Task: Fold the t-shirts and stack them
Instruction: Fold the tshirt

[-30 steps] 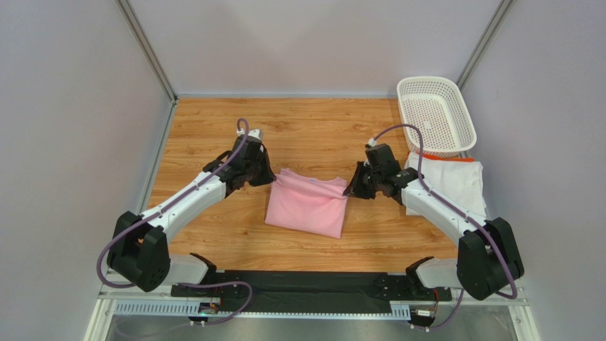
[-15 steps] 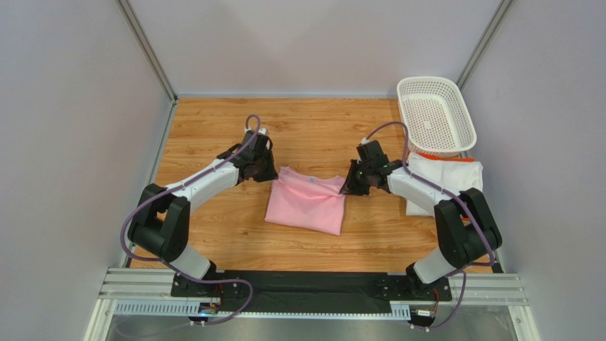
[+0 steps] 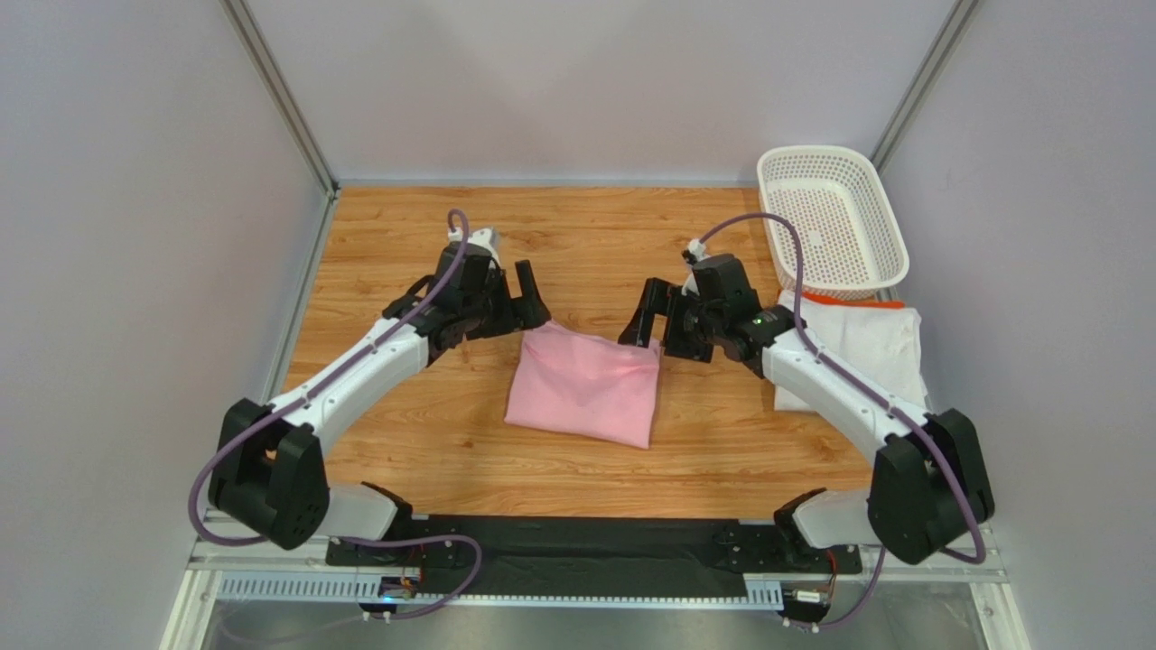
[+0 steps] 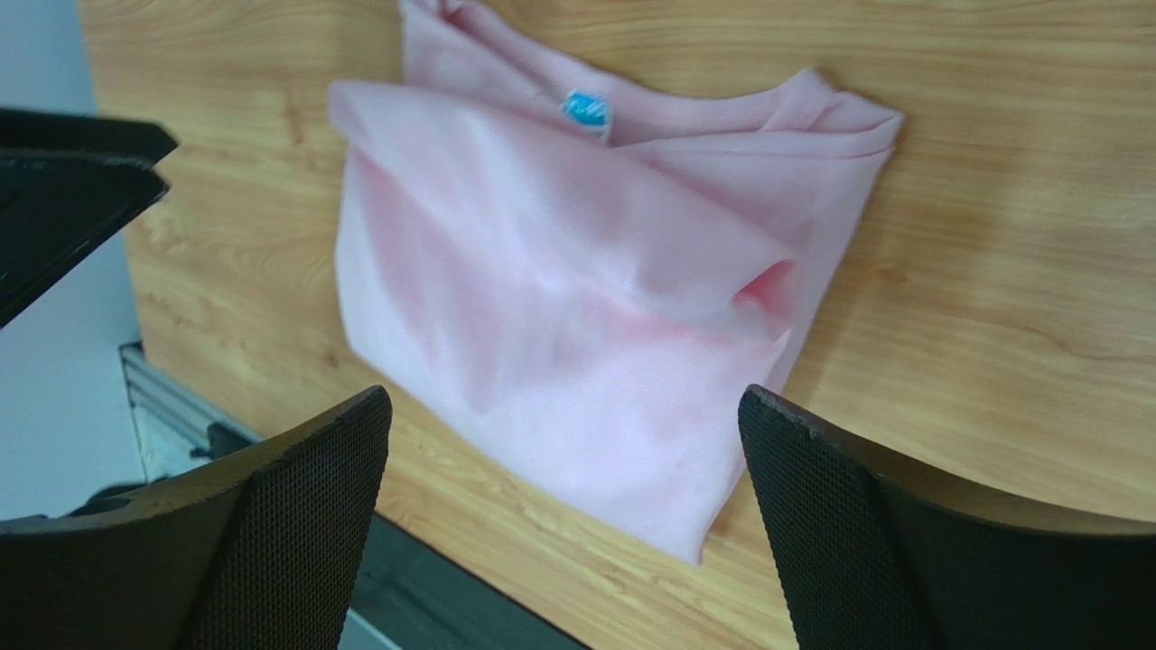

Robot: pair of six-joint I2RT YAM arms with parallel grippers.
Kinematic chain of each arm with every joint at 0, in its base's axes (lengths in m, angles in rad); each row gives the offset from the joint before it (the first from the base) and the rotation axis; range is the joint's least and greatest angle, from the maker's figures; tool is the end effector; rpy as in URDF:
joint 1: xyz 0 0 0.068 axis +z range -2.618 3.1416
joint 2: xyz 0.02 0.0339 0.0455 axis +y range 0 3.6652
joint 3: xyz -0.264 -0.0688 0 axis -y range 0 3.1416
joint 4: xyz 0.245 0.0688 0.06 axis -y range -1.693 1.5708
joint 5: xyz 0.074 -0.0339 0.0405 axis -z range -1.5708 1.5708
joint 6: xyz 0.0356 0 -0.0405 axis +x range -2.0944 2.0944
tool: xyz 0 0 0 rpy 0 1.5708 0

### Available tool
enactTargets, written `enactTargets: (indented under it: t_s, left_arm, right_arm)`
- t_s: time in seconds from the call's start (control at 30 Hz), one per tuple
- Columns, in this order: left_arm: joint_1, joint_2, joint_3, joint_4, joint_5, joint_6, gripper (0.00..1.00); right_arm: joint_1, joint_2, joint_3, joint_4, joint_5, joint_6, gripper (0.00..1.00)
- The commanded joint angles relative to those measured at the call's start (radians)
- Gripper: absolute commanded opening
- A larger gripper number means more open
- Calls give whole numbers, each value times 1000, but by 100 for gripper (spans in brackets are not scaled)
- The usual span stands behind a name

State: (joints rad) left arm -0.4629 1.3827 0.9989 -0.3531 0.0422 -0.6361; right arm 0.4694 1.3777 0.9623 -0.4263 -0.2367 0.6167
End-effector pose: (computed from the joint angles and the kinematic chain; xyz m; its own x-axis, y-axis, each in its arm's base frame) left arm 0.2690 -0.1359 0.2631 -0.7653 -0.2814 -0.5789 0.0242 0.8862 -0.4627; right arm 0.2549 0.1387 0.2476 -0.8775 0.1853 -0.4423 -0.0877 0.8447 0.5280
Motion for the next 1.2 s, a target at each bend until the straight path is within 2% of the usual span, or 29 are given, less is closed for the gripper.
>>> enactTargets:
  t_s: [0.0,0.1,0.27,0.4,0.53,0.9,1.03,1.17]
  left_arm:
    - [-9,-47,-62,66,120,-14,100]
    - [-16,-27,-91,112,198,-27,100]
    - [-17,48,-79,186,255,-33,100]
    - [-16,153,-4,186,254,-13,100]
    - [-16,275,87,100,214,15,100]
    - [4,440,147,111,163,19,100]
    - [6,489,142,115,160,9,100]
    - [6,478,135,89,139,4,100]
  right_arm:
    - [52,-74,-71,56,-97,0,100]
    - [93,-74,-99,148,-150,8,100]
    - [101,20,-60,178,-156,-29,100]
    - [86,96,6,169,-61,-48,100]
    - [51,201,52,155,-12,-67,100]
    - [9,454,141,153,92,-110,100]
    - [8,492,145,152,125,-121,100]
    - [8,456,158,120,135,-159,100]
